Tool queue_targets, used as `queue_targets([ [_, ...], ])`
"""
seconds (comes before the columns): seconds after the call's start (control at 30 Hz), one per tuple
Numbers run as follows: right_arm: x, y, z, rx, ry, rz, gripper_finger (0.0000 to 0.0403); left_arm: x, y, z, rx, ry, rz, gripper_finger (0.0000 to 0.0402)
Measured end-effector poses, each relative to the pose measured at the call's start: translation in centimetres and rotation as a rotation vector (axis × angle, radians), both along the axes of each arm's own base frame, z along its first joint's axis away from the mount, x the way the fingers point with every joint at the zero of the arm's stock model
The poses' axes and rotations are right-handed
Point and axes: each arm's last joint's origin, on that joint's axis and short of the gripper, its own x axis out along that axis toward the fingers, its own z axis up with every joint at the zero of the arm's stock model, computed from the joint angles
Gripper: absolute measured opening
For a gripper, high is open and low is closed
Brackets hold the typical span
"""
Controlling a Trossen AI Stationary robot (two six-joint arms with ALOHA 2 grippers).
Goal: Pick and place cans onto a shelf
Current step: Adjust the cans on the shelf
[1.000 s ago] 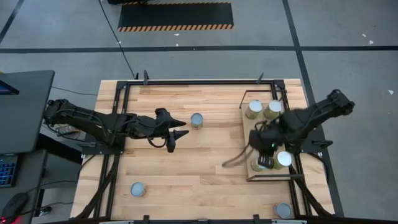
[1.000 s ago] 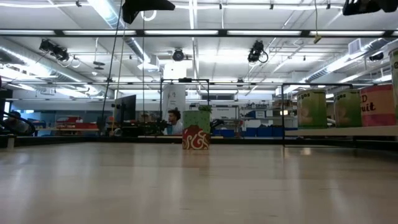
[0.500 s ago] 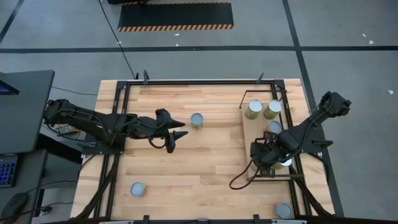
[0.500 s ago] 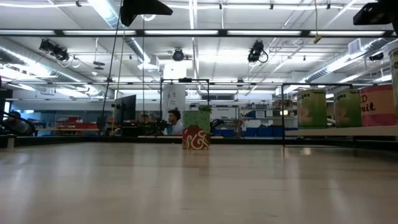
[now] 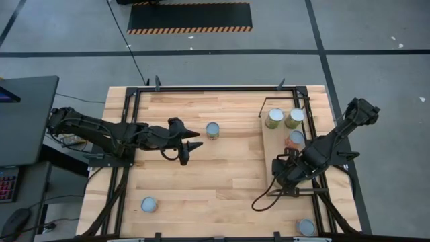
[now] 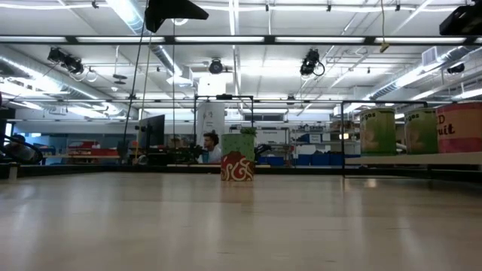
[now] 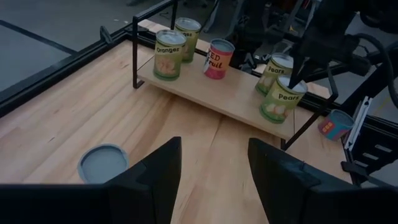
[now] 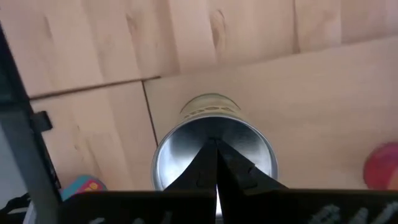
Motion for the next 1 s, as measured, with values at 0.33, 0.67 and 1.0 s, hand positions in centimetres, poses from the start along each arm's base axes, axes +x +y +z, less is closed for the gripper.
queue_targets([
  [0.33, -0.9, -1.1, 2.7, 0.071, -0.093, -0.044, 0.0002, 0.0, 0.0, 0.0, 0.007, 0.004, -0.003, 0.0192],
  [0.67, -3.9, -3.3, 5.0, 0.1, -0.119, -0.067, 0.0002, 0.0, 0.1, 0.0, 0.005, 0.002, 0.005, 0.0192],
  [1.0, -1.4, -1.0, -0.2, 0.196, -0.103, -0.044, 0.0001, 0.0, 0.1, 0.0, 0.001, 0.002, 0.007, 0.0192],
])
